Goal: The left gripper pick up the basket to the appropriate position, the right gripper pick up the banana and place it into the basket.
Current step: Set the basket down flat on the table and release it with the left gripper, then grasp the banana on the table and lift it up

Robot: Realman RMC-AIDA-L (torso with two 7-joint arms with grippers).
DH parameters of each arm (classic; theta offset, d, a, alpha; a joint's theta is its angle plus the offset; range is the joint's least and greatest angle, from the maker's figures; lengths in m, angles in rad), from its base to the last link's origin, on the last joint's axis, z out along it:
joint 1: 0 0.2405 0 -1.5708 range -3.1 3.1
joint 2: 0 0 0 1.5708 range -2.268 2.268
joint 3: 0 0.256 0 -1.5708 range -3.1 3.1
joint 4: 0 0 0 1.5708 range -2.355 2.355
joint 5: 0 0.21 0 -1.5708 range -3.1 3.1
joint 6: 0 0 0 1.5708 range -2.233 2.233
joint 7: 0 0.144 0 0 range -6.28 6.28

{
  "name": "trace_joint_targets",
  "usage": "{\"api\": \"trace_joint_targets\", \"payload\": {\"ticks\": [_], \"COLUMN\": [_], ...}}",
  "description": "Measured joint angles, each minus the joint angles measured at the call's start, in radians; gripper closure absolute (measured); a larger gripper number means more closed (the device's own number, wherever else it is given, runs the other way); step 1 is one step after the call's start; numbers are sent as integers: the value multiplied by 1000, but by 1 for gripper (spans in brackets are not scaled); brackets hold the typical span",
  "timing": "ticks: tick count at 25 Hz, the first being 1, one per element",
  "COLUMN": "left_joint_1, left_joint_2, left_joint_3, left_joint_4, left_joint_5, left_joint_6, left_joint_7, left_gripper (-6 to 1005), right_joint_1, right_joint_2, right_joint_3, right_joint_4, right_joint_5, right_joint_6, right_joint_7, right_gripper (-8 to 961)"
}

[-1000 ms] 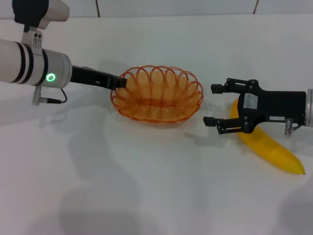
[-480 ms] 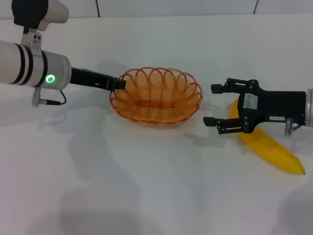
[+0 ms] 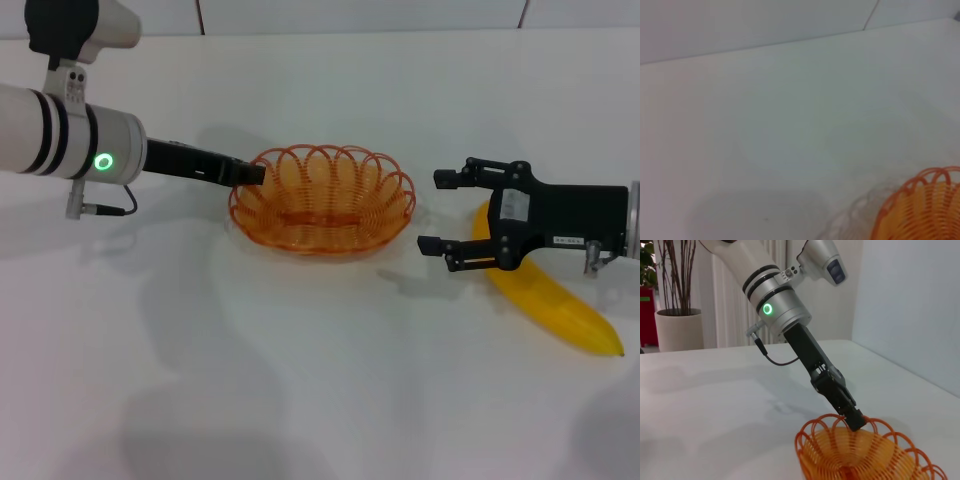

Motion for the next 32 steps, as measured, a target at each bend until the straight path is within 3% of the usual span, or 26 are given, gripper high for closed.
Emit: {"api": "trace_joint_targets", "payload": {"ticks": [4, 9, 12, 13, 14, 18, 24, 27, 32], "left_joint_1": [-1, 20, 83, 153, 153, 308, 462, 497, 527], "left_joint_2": [0, 0, -3, -4, -4, 0, 0, 3, 7], "left_joint_3": [0, 0, 3, 15, 15, 37, 38, 26, 19], "left_joint_4": [3, 72, 173, 247, 247, 340, 284, 205, 139], "left_joint_5": [0, -8, -61, -131, -131, -295, -447, -462, -460], "left_joint_6": [5, 80, 169, 233, 233, 335, 442, 458, 424], "left_joint_7": [0, 10, 37, 74, 74, 216, 632, 816, 908], "left_gripper": [826, 636, 387, 384, 380, 366, 349, 349, 350], "right_joint_1": [-3, -10, -20, -26, -26, -31, -42, -51, -60], "right_joint_2": [-2, -6, -8, -10, -10, -12, -13, -13, -14], "right_joint_3": [0, 0, 0, 0, 0, 0, 0, 0, -1], "right_joint_4": [0, 0, 0, -1, -1, -1, -1, -4, -6], "right_joint_5": [0, 6, 26, 41, 41, 59, 63, 65, 65], "right_joint_6": [0, 0, -5, -8, -8, -14, -14, -14, -15], "right_joint_7": [0, 0, -2, -4, -4, -5, -7, -7, -7], "right_gripper": [75, 75, 75, 75, 75, 75, 75, 75, 75]}}
